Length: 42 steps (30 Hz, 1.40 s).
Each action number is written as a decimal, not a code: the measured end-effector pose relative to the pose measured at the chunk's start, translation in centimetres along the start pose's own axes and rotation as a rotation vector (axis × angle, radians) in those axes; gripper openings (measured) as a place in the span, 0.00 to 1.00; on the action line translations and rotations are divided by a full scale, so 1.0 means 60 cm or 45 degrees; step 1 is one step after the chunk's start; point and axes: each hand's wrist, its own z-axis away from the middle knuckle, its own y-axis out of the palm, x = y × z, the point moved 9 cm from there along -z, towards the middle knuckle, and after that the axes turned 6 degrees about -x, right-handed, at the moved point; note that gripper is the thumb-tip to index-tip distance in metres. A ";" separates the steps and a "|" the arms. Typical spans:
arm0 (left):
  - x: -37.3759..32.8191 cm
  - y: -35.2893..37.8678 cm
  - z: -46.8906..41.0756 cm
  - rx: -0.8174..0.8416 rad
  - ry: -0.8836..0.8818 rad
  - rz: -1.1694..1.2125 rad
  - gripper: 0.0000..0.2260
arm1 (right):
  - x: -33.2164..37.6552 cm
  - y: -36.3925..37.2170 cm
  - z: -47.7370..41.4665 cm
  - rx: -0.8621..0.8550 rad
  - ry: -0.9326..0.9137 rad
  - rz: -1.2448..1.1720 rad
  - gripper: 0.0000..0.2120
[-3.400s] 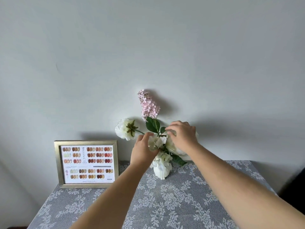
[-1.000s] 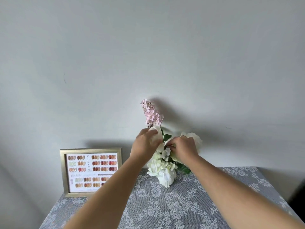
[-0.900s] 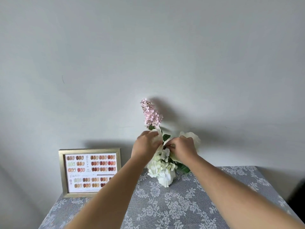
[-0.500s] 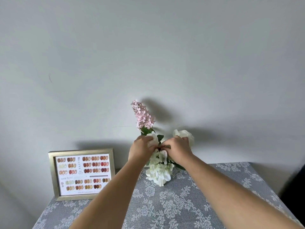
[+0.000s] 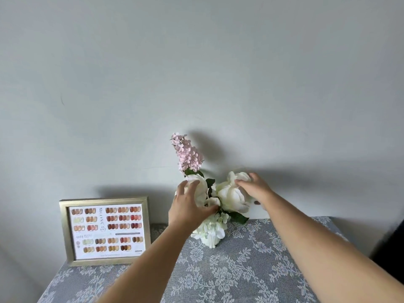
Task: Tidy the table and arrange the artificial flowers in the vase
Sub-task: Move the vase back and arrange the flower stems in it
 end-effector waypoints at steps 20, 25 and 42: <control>0.000 -0.007 -0.004 -0.049 0.088 0.084 0.33 | 0.136 -0.033 0.029 -0.196 -0.348 -0.337 0.18; -0.004 -0.008 -0.006 -0.049 0.075 0.094 0.34 | 0.186 -0.025 0.082 -0.160 -0.571 -0.181 0.17; -0.004 0.004 -0.008 0.005 0.064 0.064 0.39 | 0.117 0.065 0.131 -0.219 -0.763 0.245 0.12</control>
